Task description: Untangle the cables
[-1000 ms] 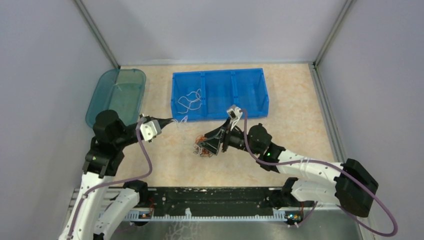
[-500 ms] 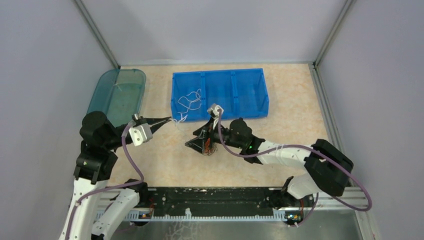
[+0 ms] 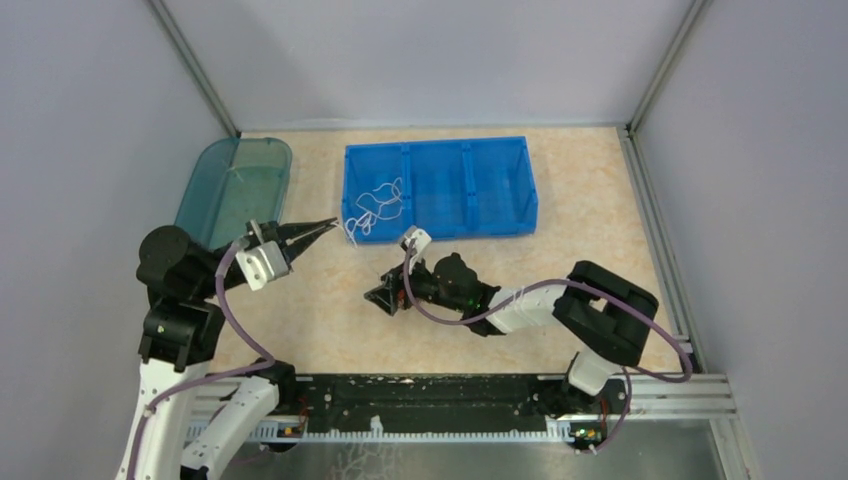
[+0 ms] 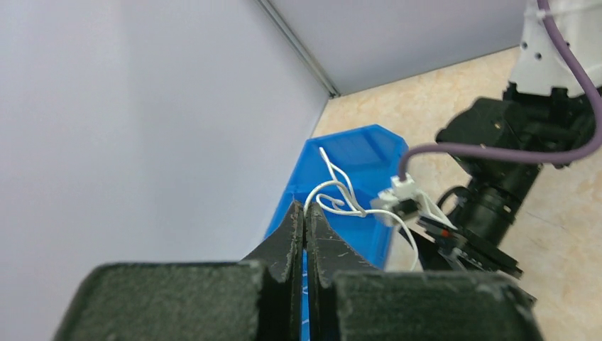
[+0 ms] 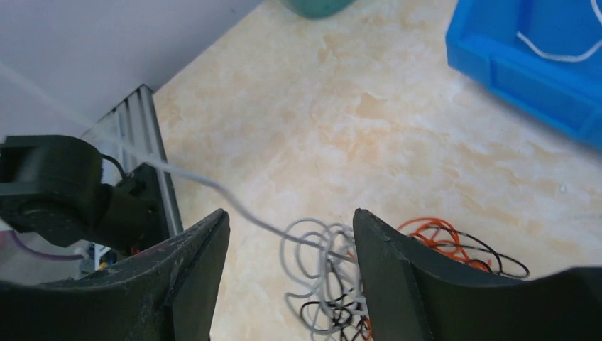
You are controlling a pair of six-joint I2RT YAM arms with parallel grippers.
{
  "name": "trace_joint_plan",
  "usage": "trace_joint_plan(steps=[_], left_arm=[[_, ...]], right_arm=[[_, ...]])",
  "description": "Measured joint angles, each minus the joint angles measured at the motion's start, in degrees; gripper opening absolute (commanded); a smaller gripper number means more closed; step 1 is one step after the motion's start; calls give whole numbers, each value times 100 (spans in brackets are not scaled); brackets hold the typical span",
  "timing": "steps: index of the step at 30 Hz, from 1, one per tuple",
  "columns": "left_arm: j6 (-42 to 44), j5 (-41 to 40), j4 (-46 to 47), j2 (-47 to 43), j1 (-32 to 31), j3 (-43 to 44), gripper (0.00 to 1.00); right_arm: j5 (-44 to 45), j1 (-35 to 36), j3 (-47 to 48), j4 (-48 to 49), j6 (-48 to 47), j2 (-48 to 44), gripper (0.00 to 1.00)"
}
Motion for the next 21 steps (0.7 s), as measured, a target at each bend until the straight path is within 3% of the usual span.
trace_joint_plan(steps=[13, 21], left_arm=[[-308, -466, 1613, 271, 0, 737, 0], [33, -756, 2549, 887, 0, 1639, 0]], right_arm=[[411, 0, -824, 1060, 258, 645, 64], [597, 0, -955, 1180, 455, 645, 62]])
